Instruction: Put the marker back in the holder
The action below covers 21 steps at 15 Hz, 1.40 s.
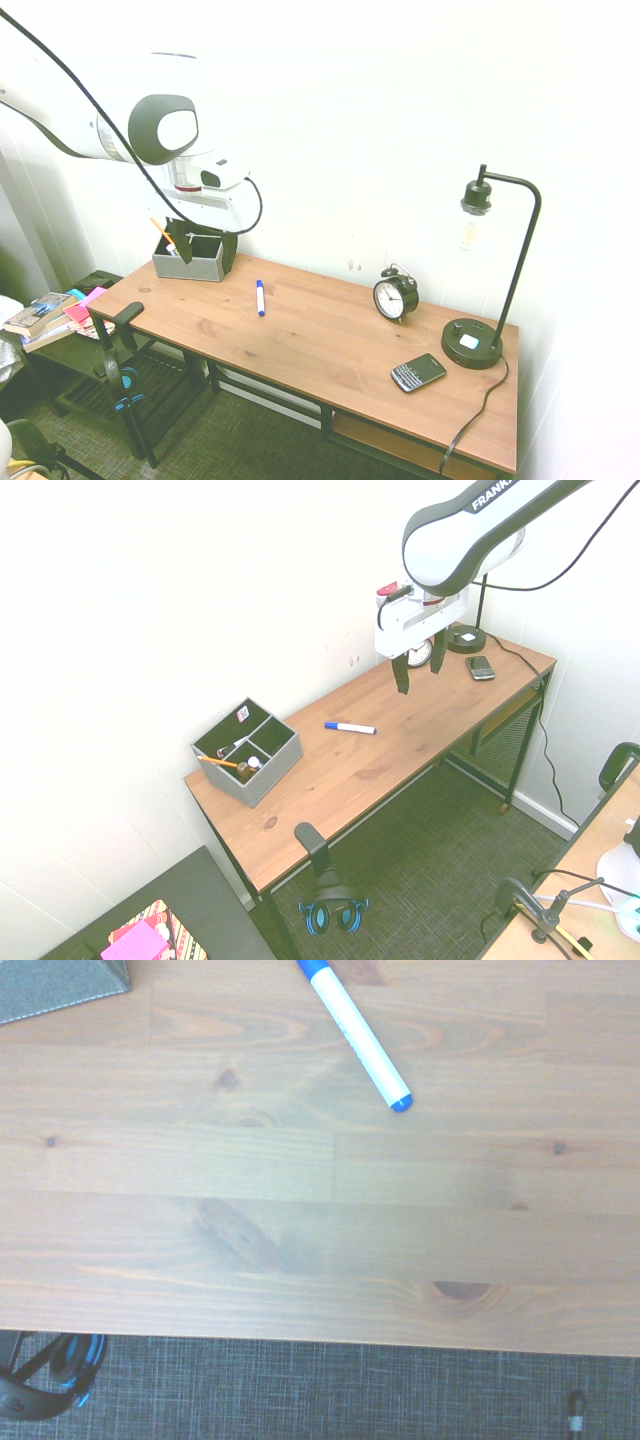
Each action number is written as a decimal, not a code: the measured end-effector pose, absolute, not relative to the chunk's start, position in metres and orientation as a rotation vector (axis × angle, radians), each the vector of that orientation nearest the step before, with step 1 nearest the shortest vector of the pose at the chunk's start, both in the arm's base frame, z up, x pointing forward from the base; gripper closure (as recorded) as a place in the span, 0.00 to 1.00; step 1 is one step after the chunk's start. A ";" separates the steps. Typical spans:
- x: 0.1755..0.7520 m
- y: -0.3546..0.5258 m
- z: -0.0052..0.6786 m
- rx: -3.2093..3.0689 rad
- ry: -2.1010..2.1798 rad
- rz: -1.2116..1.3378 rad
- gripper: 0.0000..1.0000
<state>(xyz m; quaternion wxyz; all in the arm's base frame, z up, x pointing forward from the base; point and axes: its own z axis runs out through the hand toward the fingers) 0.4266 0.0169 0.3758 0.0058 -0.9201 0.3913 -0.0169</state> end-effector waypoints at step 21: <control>0.568 0.042 0.207 -3.145 0.697 -0.019 0.00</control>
